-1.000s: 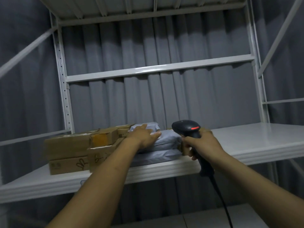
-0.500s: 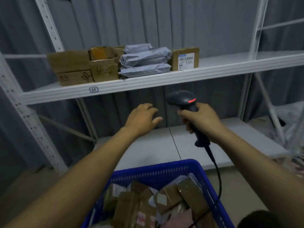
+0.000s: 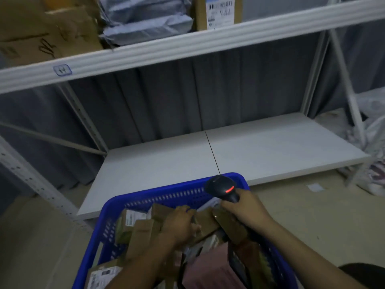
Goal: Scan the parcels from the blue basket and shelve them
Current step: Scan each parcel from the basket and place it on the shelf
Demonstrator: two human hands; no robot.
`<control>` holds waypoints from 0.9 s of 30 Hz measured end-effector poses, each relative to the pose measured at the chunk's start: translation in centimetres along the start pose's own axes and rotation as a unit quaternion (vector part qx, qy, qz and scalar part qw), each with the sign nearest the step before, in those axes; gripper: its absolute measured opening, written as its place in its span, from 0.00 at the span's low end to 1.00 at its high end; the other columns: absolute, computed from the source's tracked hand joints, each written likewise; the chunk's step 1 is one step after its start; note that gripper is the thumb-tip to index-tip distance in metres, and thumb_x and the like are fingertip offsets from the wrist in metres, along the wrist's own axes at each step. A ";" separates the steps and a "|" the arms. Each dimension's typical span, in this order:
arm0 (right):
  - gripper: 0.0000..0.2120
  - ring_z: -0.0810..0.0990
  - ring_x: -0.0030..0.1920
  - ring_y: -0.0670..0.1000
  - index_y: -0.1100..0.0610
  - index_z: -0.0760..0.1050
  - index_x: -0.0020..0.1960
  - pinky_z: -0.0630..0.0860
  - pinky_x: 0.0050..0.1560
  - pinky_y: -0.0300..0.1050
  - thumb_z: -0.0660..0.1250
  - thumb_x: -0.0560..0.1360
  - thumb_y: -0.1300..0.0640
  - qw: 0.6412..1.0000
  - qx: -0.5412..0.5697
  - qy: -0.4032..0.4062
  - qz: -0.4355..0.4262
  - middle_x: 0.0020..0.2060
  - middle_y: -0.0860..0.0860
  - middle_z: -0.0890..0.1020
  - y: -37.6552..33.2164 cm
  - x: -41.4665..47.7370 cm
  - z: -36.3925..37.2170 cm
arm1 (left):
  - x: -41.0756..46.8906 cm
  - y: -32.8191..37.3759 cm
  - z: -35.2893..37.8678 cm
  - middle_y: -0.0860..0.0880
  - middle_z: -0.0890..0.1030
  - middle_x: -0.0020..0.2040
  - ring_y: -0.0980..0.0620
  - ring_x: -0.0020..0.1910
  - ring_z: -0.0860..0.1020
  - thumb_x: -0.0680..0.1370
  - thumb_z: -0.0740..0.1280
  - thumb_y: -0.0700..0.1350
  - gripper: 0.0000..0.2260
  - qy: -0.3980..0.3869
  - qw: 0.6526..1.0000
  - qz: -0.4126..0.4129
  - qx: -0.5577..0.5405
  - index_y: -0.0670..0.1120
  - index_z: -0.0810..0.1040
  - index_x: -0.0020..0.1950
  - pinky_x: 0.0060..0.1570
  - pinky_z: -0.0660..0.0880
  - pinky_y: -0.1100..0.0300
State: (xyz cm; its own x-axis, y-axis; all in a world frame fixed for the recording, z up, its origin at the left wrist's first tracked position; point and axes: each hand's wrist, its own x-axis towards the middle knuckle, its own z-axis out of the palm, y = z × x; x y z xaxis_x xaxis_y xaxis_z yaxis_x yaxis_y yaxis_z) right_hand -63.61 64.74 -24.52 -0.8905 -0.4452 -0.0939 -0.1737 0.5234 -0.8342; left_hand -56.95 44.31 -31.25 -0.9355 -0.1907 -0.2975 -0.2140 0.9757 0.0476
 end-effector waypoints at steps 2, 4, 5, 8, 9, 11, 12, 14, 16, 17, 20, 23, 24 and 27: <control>0.11 0.75 0.32 0.45 0.54 0.72 0.37 0.67 0.27 0.30 0.71 0.73 0.53 1.000 -0.012 -0.002 0.001 0.31 0.48 0.76 1.0 1.0 -0.3 | 1.1 0.2 1.9 0.50 0.70 0.69 0.48 0.66 0.70 0.74 0.61 0.64 0.31 -0.017 1.000 -0.019 -0.008 0.54 0.63 0.74 0.65 0.68 0.52; 0.10 0.76 0.35 0.48 0.56 0.74 0.39 0.66 0.29 0.33 0.71 0.73 0.52 1.000 -0.014 0.003 0.017 0.32 0.50 0.77 2.0 1.9 -0.7 | 1.9 0.8 3.1 0.50 0.69 0.71 0.47 0.68 0.69 0.74 0.62 0.66 0.36 -0.027 0.999 -0.021 -0.008 0.53 0.56 0.78 0.66 0.64 0.53; 0.11 0.76 0.35 0.48 0.58 0.75 0.40 0.66 0.30 0.34 0.71 0.73 0.51 1.000 -0.021 0.002 0.023 0.33 0.51 0.78 2.5 2.1 -0.8 | 2.1 1.1 3.5 0.51 0.68 0.72 0.48 0.69 0.68 0.74 0.63 0.66 0.38 -0.023 0.999 -0.021 -0.012 0.53 0.53 0.79 0.66 0.63 0.54; 0.12 0.75 0.34 0.46 0.59 0.76 0.42 0.66 0.30 0.33 0.71 0.73 0.51 0.999 -0.033 -0.008 0.029 0.33 0.50 0.77 3.3 2.5 -1.0 | 2.9 1.8 4.4 0.52 0.67 0.73 0.52 0.70 0.67 0.72 0.63 0.67 0.42 0.004 0.998 -0.006 -0.057 0.52 0.49 0.79 0.67 0.60 0.57; 0.11 0.74 0.34 0.45 0.58 0.76 0.41 0.65 0.30 0.32 0.71 0.74 0.51 0.999 -0.035 -0.011 0.030 0.33 0.48 0.77 3.4 2.5 -1.1 | 3.2 1.9 4.7 0.51 0.66 0.74 0.51 0.71 0.66 0.70 0.63 0.67 0.45 -0.007 0.996 -0.005 -0.091 0.50 0.47 0.79 0.69 0.58 0.56; 0.10 0.73 0.34 0.42 0.54 0.73 0.38 0.66 0.29 0.30 0.71 0.74 0.51 0.999 -0.034 -0.023 0.032 0.33 0.46 0.76 3.4 2.4 -1.1 | 3.4 1.7 5.0 0.49 0.62 0.75 0.50 0.74 0.62 0.69 0.65 0.67 0.49 -0.019 0.992 -0.014 -0.122 0.48 0.44 0.79 0.71 0.56 0.53; 0.11 0.73 0.34 0.41 0.52 0.72 0.37 0.67 0.29 0.29 0.71 0.74 0.51 0.999 -0.030 -0.027 0.032 0.33 0.46 0.75 3.3 2.3 -1.1 | 3.3 1.5 4.9 0.49 0.61 0.76 0.49 0.74 0.62 0.70 0.66 0.66 0.49 -0.017 0.992 -0.020 -0.120 0.47 0.43 0.79 0.71 0.56 0.52; 0.12 0.72 0.34 0.40 0.50 0.71 0.36 0.67 0.29 0.26 0.71 0.75 0.50 0.999 -0.016 -0.032 0.031 0.33 0.45 0.75 2.9 2.1 -1.0 | 2.9 1.2 4.7 0.49 0.63 0.74 0.49 0.72 0.64 0.71 0.66 0.64 0.46 0.018 0.995 -0.021 -0.098 0.47 0.45 0.79 0.70 0.58 0.54; 0.12 0.72 0.33 0.40 0.51 0.71 0.37 0.67 0.28 0.25 0.71 0.74 0.50 0.999 -0.013 -0.035 0.031 0.32 0.45 0.75 2.5 2.1 -0.6 | 2.3 0.7 4.6 0.49 0.66 0.71 0.49 0.70 0.66 0.69 0.67 0.65 0.45 0.049 0.991 -0.030 -0.119 0.47 0.53 0.78 0.68 0.62 0.54; 0.12 0.73 0.32 0.40 0.51 0.71 0.38 0.67 0.27 0.26 0.71 0.74 0.49 0.999 -0.008 -0.038 0.033 0.32 0.46 0.75 2.4 2.1 -0.3 | 1.9 0.4 4.3 0.49 0.69 0.68 0.49 0.68 0.68 0.67 0.67 0.65 0.43 0.068 0.984 -0.034 -0.159 0.48 0.58 0.76 0.66 0.66 0.54; 0.12 0.76 0.24 0.43 0.56 0.74 0.39 0.68 0.25 0.30 0.72 0.74 0.49 0.997 0.032 -0.046 0.052 0.29 0.51 0.79 2.2 2.2 0.5 | 0.3 -0.9 3.8 0.50 0.72 0.61 0.51 0.61 0.73 0.66 0.73 0.53 0.32 0.147 0.936 -0.054 -0.316 0.49 0.67 0.68 0.57 0.72 0.58; 0.12 0.79 0.31 0.48 0.60 0.76 0.41 0.75 0.34 0.40 0.70 0.74 0.51 0.995 0.040 -0.058 0.066 0.33 0.56 0.82 2.1 2.4 1.3 | -1.9 -1.9 2.6 0.53 0.74 0.58 0.55 0.57 0.74 0.66 0.73 0.46 0.27 0.242 0.867 -0.092 -0.426 0.57 0.68 0.62 0.53 0.73 0.63; 0.11 0.80 0.34 0.49 0.60 0.77 0.42 0.75 0.38 0.42 0.70 0.74 0.52 0.994 0.057 -0.062 0.071 0.35 0.56 0.83 1.9 2.5 1.5 | -2.6 -2.0 2.0 0.53 0.75 0.57 0.56 0.55 0.76 0.68 0.73 0.44 0.25 0.273 0.837 -0.103 -0.464 0.58 0.68 0.61 0.50 0.75 0.64; 0.11 0.82 0.45 0.54 0.59 0.80 0.47 0.75 0.46 0.47 0.70 0.74 0.51 0.981 0.160 -0.064 0.084 0.42 0.57 0.84 1.0 2.6 2.3 | -4.4 -1.9 0.3 0.51 0.76 0.57 0.56 0.55 0.76 0.75 0.70 0.35 0.23 0.310 0.749 -0.111 -0.574 0.54 0.67 0.63 0.44 0.77 0.65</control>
State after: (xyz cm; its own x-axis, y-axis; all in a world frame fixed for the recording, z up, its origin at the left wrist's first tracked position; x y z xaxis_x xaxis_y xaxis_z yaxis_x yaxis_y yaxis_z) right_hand -65.11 62.45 -26.90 -0.8320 -0.4695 -0.2956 0.1306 0.3520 -0.9269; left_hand -52.40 43.36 -30.29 -0.7150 -0.6962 0.0639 -0.1512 0.2432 0.9581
